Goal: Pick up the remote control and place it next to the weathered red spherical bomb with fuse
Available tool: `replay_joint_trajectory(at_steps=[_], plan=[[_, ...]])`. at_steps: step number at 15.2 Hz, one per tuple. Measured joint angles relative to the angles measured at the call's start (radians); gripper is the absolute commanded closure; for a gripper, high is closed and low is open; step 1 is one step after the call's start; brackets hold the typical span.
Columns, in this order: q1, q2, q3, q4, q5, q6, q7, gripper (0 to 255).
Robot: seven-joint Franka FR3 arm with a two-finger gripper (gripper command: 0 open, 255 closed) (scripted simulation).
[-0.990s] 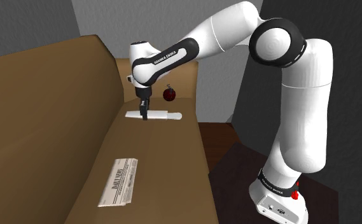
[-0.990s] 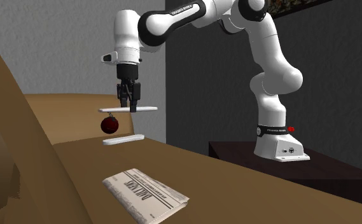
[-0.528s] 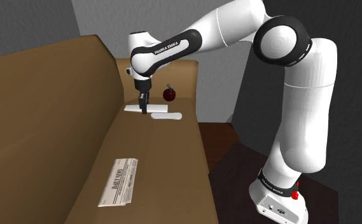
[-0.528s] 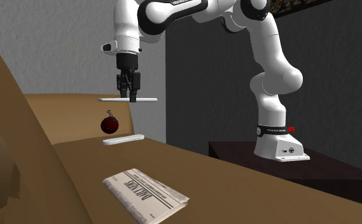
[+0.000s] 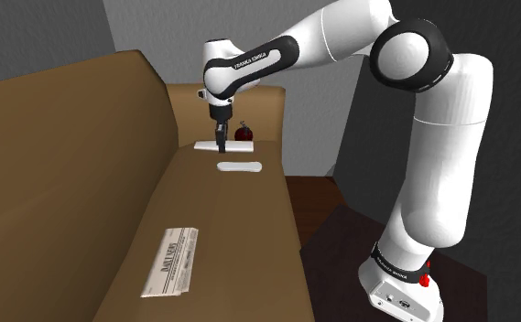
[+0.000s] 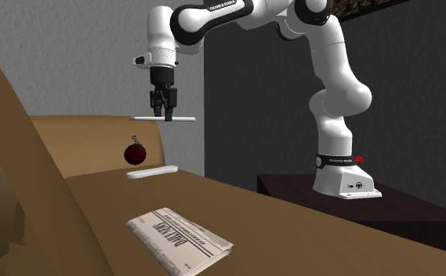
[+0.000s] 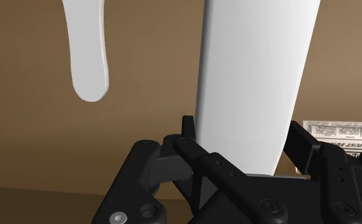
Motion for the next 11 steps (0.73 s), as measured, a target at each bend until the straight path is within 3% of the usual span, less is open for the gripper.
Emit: replay_joint_trajectory(at_steps=[11], plan=[[-0.150, 0.009, -0.091, 0.016, 0.026, -0.001, -0.249, 255]])
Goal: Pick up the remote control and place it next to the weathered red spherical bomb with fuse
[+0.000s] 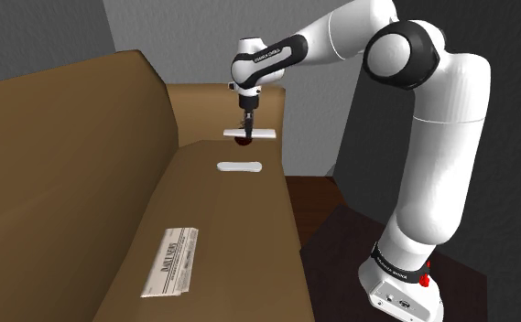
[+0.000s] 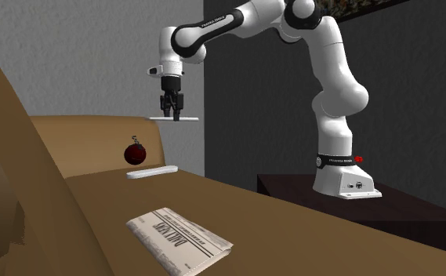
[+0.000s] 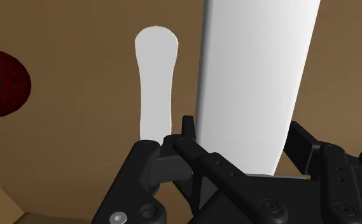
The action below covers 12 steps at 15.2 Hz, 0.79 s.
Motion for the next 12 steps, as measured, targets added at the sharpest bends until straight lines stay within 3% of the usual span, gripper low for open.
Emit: replay_joint_trajectory(at_steps=[12], plan=[[-0.175, 0.118, -0.085, 0.168, 0.046, -0.049, -0.269, 255]])
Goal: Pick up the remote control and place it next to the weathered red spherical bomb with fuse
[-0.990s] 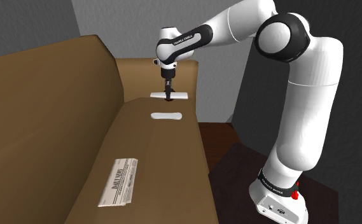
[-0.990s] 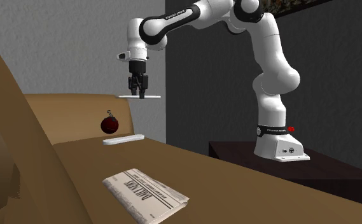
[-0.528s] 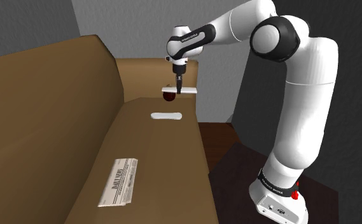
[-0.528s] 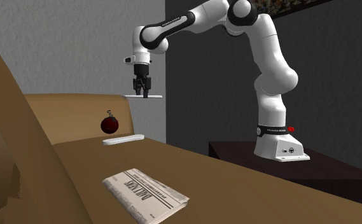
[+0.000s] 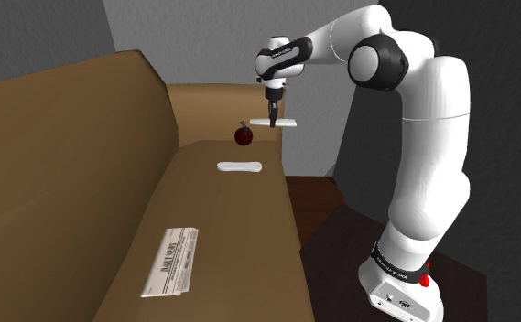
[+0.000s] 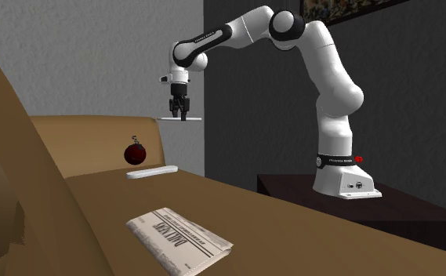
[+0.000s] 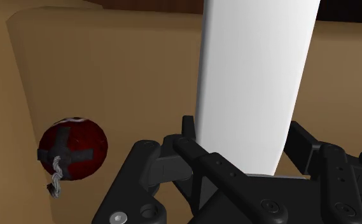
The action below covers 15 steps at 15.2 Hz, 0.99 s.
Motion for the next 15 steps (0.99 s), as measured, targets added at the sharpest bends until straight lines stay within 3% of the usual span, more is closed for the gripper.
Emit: replay_joint_trajectory(at_steps=[5, 15], plan=[[-0.081, 0.100, -0.023, 0.146, 0.028, -0.047, -0.102, 255], [-0.097, 0.147, -0.022, 0.093, 0.040, 0.052, -0.126, 255]])
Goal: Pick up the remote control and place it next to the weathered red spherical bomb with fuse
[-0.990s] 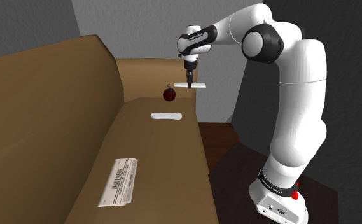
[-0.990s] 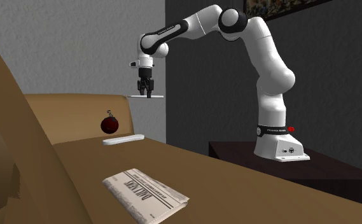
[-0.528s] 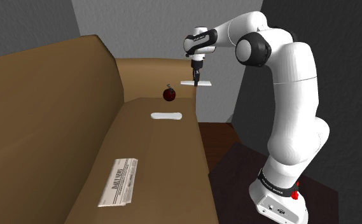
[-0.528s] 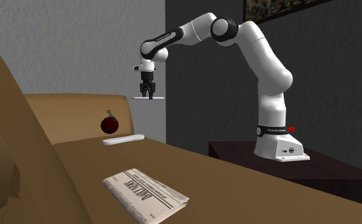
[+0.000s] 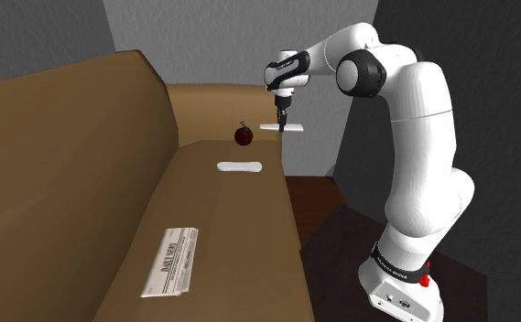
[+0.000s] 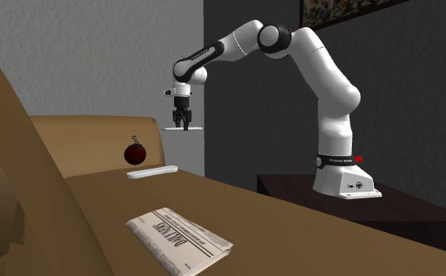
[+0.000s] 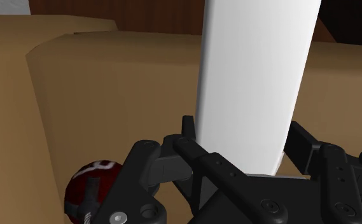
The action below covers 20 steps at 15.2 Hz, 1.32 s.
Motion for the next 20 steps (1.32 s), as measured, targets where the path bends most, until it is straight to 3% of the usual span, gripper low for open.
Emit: replay_joint_trajectory(at_steps=[20], plan=[[-0.007, 0.120, 0.015, -0.091, 0.024, 0.210, -0.012, 255]])
